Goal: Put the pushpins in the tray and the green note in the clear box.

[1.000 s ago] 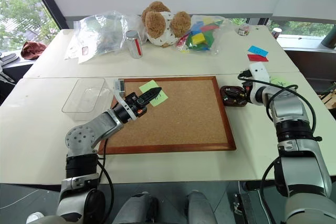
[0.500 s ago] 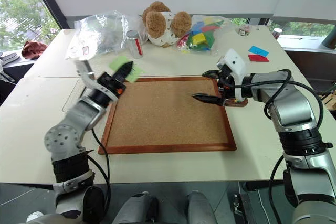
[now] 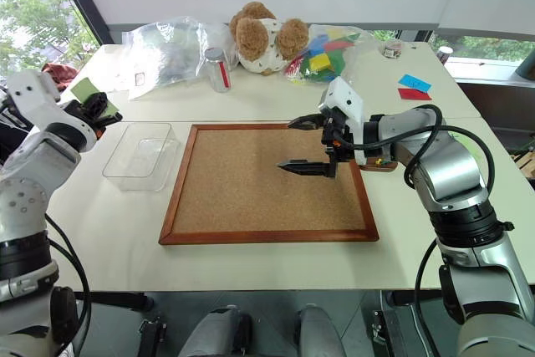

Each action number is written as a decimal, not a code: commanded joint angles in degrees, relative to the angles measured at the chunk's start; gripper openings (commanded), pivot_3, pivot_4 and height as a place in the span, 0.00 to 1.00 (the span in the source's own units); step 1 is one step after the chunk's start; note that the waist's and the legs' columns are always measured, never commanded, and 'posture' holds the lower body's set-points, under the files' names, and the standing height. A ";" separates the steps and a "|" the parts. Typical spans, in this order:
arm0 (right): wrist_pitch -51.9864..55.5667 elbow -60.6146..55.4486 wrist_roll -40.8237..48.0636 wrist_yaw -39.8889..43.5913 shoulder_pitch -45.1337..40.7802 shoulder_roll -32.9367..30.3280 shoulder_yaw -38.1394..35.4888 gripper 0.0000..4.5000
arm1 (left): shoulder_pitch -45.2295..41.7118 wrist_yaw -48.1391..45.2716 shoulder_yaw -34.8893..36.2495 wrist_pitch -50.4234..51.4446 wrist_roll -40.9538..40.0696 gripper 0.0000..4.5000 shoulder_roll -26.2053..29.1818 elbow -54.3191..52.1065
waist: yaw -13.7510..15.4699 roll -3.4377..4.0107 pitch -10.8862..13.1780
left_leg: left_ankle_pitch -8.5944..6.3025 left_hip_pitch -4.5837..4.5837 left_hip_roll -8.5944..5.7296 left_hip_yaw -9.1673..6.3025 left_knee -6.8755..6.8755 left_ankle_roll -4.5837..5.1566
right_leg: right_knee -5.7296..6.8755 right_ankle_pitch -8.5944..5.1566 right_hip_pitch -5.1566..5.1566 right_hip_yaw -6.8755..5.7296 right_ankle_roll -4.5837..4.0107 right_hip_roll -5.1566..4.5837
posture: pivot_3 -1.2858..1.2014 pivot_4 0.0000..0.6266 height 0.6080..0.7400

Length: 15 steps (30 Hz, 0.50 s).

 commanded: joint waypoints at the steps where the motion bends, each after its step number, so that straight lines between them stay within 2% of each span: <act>1: -0.76 -1.86 0.30 -0.68 -0.24 -0.58 -1.69 0.98 | -0.58 -5.83 -3.05 1.14 4.00 0.00 1.36 4.62 | -0.04 -0.03 0.02 | 0.00 -0.01 0.01 0.00 -0.04 0.00 | 0.00 0.00 -0.04 -0.01 0.00 0.00 | 0.52 0.24 1.00; 5: -0.35 -3.35 0.62 -1.89 1.08 -0.86 -2.31 0.98 | -1.45 -10.58 -5.64 0.92 8.42 0.00 1.99 10.20 | -0.19 -0.03 0.02 | 0.01 -0.13 0.03 -0.01 -0.06 -0.01 | 0.00 0.00 -0.18 -0.02 0.00 0.00 | 0.52 0.24 1.00; 8: -0.21 -4.08 0.57 -2.88 1.95 -0.89 -2.59 1.00 | -2.13 -13.69 -7.34 0.93 11.35 0.18 2.35 12.62 | -0.21 -0.03 0.02 | 0.01 -0.17 0.03 -0.01 -0.04 -0.01 | 0.01 0.00 -0.20 -0.02 0.00 -0.01 | 0.52 0.24 1.00; 15: -0.68 -4.19 0.30 -4.36 2.63 -0.91 -2.69 1.00 | -2.81 -17.32 -7.87 1.06 16.27 0.99 3.88 10.36 | -0.17 -0.03 0.02 | 0.00 -0.21 0.03 -0.02 -0.03 -0.01 | 0.01 0.00 -0.22 -0.02 0.00 -0.04 | 0.52 0.24 1.00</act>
